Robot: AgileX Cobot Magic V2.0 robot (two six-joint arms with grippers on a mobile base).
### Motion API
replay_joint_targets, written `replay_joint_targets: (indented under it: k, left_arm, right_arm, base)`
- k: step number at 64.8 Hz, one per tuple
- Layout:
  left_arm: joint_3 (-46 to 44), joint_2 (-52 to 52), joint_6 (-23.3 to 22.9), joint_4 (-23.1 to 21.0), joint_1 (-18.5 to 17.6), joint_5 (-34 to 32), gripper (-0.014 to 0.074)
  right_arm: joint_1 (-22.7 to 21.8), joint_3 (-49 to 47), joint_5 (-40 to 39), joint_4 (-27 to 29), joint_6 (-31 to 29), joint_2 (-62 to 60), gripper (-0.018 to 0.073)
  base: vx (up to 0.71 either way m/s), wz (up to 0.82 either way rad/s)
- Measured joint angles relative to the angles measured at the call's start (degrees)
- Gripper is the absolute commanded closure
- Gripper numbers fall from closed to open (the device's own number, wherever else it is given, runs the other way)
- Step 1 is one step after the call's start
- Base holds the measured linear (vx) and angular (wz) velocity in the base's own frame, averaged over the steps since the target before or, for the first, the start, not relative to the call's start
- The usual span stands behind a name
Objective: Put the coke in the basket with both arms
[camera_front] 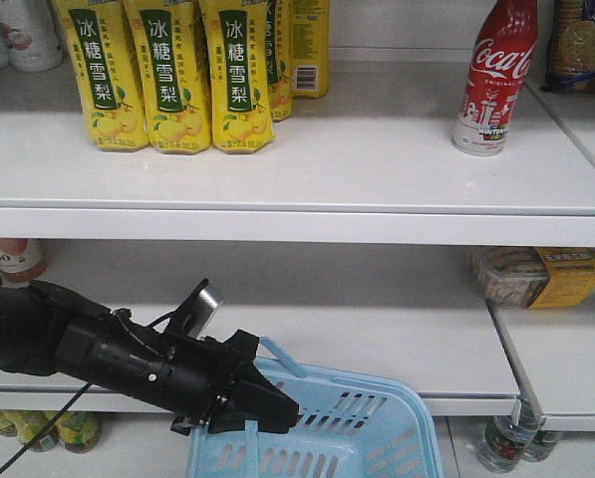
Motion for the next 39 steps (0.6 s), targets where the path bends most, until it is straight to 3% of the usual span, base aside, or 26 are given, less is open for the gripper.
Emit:
replay_joint_targets:
  k: [39]
  left_arm:
    - [0.0, 0.0, 0.0, 0.0, 0.0, 0.0, 0.0602]
  right_arm:
    - [0.0, 0.0, 0.0, -0.03, 0.0, 0.0, 0.0569]
  base:
    - [0.0, 0.0]
